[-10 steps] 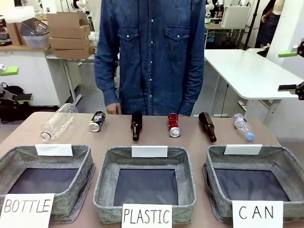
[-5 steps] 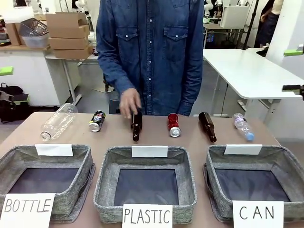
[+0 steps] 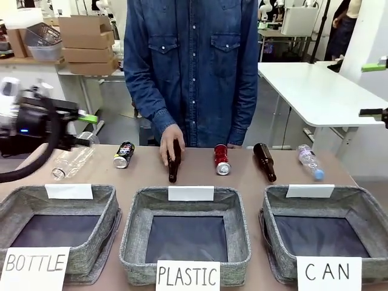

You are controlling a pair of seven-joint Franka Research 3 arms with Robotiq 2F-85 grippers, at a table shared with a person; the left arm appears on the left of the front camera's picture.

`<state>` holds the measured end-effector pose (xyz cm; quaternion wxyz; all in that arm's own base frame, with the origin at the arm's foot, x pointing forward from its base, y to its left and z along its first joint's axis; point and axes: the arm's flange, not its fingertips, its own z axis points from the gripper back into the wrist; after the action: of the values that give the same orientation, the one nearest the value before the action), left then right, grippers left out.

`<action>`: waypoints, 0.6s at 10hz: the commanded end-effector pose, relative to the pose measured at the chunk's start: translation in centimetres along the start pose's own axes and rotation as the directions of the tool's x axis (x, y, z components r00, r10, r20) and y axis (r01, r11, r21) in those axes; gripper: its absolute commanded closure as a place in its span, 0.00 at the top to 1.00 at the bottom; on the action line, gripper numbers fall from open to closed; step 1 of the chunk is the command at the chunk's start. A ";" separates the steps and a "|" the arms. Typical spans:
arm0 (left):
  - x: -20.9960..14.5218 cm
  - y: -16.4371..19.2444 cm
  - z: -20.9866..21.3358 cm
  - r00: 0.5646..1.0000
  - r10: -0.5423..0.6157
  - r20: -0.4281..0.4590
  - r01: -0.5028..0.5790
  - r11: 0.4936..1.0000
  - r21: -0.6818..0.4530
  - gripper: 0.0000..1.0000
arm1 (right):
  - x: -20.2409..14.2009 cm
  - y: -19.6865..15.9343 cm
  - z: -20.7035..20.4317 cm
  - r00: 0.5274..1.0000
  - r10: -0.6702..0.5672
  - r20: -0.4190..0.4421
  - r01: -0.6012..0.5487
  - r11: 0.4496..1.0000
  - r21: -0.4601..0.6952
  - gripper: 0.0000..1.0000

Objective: Sort the can waste into the basket.
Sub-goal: Pick up the can waste from the table and place it in the right Fabric basket.

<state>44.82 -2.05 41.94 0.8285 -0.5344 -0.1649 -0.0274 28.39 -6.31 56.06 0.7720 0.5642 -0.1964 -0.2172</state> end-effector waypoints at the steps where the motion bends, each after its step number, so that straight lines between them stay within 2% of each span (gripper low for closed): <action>1: 2.4 -0.2 -0.6 0.999 0.021 -0.043 -0.021 1.000 -0.001 1.00 | 0.4 0.3 -0.2 1.000 0.019 0.000 -0.019 1.000 0.020 1.00; 2: 2.6 -1.1 2.3 1.000 0.019 -0.016 -0.020 0.997 -0.073 1.00 | 0.4 0.3 -0.2 1.000 0.019 0.000 -0.019 1.000 0.020 1.00; 3: 2.1 -2.0 7.7 0.999 0.030 0.029 -0.023 0.977 -0.213 1.00 | 0.4 0.3 -0.2 1.000 0.019 0.000 -0.019 1.000 0.020 1.00; 4: 1.0 -2.3 13.2 0.995 0.034 0.098 -0.005 0.959 -0.284 1.00 | 0.4 0.3 -0.2 1.000 0.019 0.000 -0.019 1.000 0.020 1.00; 5: -0.7 -2.1 18.2 0.981 0.051 0.187 0.007 0.954 -0.299 1.00 | 0.4 0.3 -0.2 1.000 0.019 0.000 -0.019 1.000 0.020 1.00; 6: -2.2 -1.7 21.8 0.974 0.062 0.218 0.010 0.948 -0.317 1.00 | 0.4 0.3 -0.2 1.000 0.019 0.000 -0.019 1.000 0.020 1.00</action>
<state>38.12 14.73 51.56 0.7195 -0.6525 -0.2379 0.0015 28.44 -6.40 55.98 0.7732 0.5624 -0.1967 -0.2172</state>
